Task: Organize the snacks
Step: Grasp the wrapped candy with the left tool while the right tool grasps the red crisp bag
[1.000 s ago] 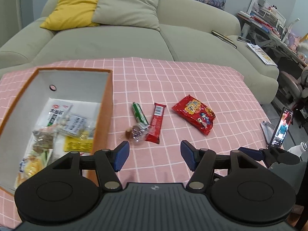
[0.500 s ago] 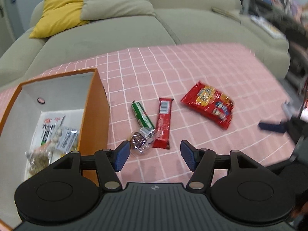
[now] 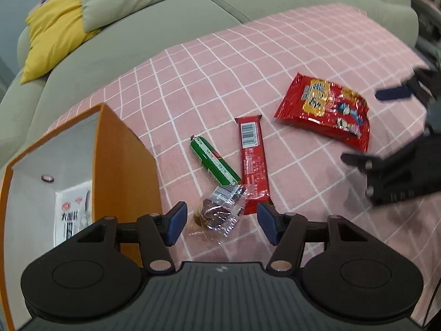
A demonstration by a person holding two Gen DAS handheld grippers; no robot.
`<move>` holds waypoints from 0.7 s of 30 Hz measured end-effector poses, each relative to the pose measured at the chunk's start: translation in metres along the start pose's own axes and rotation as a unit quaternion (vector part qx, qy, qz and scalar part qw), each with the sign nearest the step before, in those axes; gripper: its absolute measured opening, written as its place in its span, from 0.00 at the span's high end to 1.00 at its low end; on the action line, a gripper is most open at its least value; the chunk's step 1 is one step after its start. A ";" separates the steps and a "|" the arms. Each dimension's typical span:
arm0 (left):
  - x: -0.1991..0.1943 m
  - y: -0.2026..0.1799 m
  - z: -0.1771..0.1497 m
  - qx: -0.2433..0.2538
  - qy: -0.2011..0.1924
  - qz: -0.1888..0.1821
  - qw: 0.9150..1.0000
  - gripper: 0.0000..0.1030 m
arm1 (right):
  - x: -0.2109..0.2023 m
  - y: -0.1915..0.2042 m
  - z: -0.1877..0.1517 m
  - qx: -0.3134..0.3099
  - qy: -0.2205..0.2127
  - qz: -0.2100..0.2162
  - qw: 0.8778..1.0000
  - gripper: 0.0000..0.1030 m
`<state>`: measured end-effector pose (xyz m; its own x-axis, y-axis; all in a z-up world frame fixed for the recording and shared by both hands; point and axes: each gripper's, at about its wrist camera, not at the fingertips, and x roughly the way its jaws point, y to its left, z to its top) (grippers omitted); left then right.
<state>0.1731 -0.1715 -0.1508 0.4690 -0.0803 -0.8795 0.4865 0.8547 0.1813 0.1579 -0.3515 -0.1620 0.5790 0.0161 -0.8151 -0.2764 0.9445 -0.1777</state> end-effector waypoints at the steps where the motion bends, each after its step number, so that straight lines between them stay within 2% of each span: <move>1: 0.003 0.000 0.001 0.007 0.005 0.001 1.000 0.39 | 0.006 -0.004 0.002 -0.004 0.004 0.004 1.000 0.08; 3: 0.010 0.001 0.004 0.020 0.018 0.004 1.000 0.42 | 0.015 -0.008 0.005 -0.007 0.008 0.010 1.000 0.08; 12: 0.031 -0.001 0.009 0.062 0.041 -0.007 0.997 0.42 | 0.037 -0.016 0.022 -0.020 0.009 0.038 0.999 0.08; 19: 0.042 0.002 0.010 0.056 0.052 -0.007 0.997 0.45 | 0.051 -0.022 0.028 0.008 0.022 0.056 0.998 0.09; 21: 0.044 0.002 0.010 0.056 0.054 -0.009 0.997 0.49 | 0.052 -0.021 0.028 0.010 0.024 0.057 0.998 0.14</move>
<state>0.2022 -0.1785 -0.1843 0.3798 -0.0344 -0.9244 0.5764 0.7904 0.2075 0.2153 -0.3609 -0.1846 0.5072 0.1080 -0.8550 -0.3231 0.9436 -0.0724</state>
